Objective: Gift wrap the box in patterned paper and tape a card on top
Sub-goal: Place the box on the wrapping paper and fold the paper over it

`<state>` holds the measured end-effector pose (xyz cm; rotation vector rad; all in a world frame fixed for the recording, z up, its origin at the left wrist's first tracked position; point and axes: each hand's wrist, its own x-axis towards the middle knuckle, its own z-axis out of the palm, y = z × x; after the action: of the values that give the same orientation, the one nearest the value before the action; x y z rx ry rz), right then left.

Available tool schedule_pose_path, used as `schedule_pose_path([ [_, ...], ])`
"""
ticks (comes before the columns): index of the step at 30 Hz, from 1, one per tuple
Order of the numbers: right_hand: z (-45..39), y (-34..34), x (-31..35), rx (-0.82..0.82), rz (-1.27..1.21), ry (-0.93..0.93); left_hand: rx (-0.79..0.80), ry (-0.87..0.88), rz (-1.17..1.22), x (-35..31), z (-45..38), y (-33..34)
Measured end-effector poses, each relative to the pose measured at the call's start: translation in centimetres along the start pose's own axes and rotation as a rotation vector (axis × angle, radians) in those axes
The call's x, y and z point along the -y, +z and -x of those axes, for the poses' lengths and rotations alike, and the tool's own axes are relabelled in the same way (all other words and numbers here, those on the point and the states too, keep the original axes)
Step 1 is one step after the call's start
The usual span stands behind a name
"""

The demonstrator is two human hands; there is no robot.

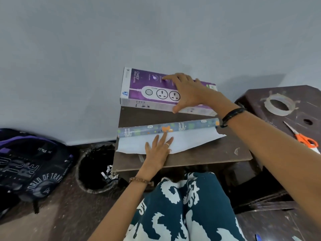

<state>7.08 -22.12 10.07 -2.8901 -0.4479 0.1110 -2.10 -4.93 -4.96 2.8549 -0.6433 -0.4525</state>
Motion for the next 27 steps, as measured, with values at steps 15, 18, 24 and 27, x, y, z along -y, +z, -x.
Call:
schedule_pose_path([
  [15,5.5,5.1,0.0,0.648,-0.502,0.241,0.132,0.004,0.195,-1.0,3.2,0.4],
  [18,5.0,5.5,0.4,0.43,-0.202,0.172,0.157,-0.019,0.209,-1.1,3.2,-0.2],
  [24,5.5,7.7,0.9,0.313,-0.002,0.108,0.158,-0.063,0.193,-1.0,2.2,-1.1],
  [27,5.6,6.4,0.9,0.367,-0.176,0.134,0.201,-0.07,0.193,-1.1,1.9,-1.7],
])
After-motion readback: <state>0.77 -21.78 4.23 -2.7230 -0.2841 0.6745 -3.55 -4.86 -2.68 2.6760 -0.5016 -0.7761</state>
